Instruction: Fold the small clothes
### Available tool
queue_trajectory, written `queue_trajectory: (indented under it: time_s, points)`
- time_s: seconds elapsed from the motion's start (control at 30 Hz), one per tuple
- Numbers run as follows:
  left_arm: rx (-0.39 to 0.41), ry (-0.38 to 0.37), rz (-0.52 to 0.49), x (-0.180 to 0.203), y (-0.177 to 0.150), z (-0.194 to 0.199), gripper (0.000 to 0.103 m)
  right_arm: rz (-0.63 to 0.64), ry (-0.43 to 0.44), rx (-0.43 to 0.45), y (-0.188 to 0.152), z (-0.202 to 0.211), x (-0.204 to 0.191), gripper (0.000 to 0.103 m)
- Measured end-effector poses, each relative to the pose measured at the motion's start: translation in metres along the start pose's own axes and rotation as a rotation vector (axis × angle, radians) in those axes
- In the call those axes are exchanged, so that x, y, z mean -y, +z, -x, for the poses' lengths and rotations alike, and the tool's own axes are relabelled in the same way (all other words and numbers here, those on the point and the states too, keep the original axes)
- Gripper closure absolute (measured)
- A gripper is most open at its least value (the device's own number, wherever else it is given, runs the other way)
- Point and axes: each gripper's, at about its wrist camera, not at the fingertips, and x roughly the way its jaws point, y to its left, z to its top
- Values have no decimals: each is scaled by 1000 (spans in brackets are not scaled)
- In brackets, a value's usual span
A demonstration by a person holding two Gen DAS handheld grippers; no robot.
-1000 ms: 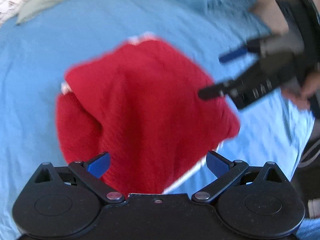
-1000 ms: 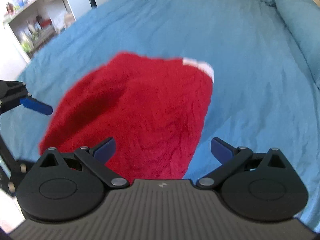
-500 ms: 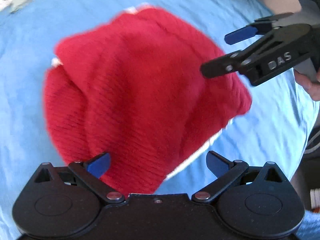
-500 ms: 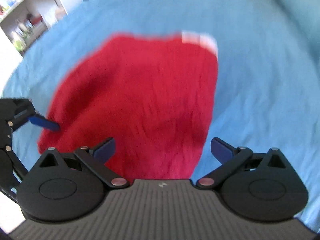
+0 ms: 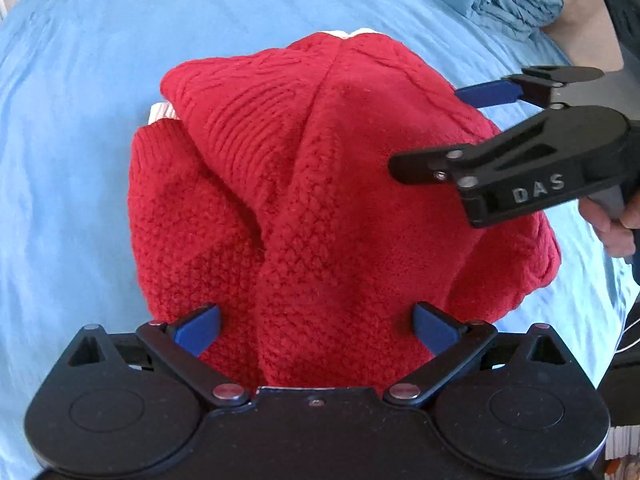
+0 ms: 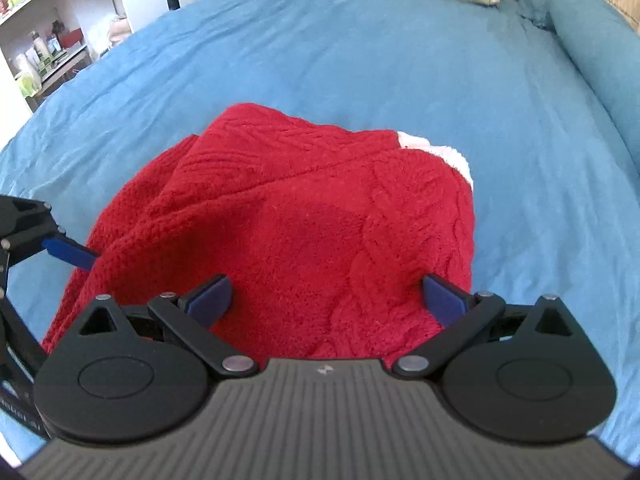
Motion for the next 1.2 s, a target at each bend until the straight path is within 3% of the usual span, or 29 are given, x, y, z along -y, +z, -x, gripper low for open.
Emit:
queue_trajectory:
  time_s: [0.1, 0.2, 0.4, 0.63, 0.77, 0.9, 1.0, 1.2]
  points:
    - [45, 48, -7, 2, -3, 29, 0, -36, 31, 8, 6, 18, 5, 0]
    - [100, 96, 20, 6, -3, 75, 0, -64, 30, 68, 16, 65, 8, 0]
    - [215, 184, 108, 45, 3, 203, 0, -88, -21, 141, 40, 215, 7, 0]
    - [317, 415, 158, 128, 1, 328, 0, -241, -108, 129, 40, 381, 3, 0]
    - [312, 449, 255, 158, -20, 363, 0, -266, -202, 107, 20, 442, -11, 0]
    - [305, 439, 331, 180, -43, 378, 0, -241, -256, 67, -7, 476, -29, 0]
    - [296, 412, 345, 194, -60, 385, 0, -240, -251, 44, -26, 486, -40, 0]
    - [292, 446, 327, 211, -83, 397, 0, -263, -286, 20, -54, 499, -49, 0]
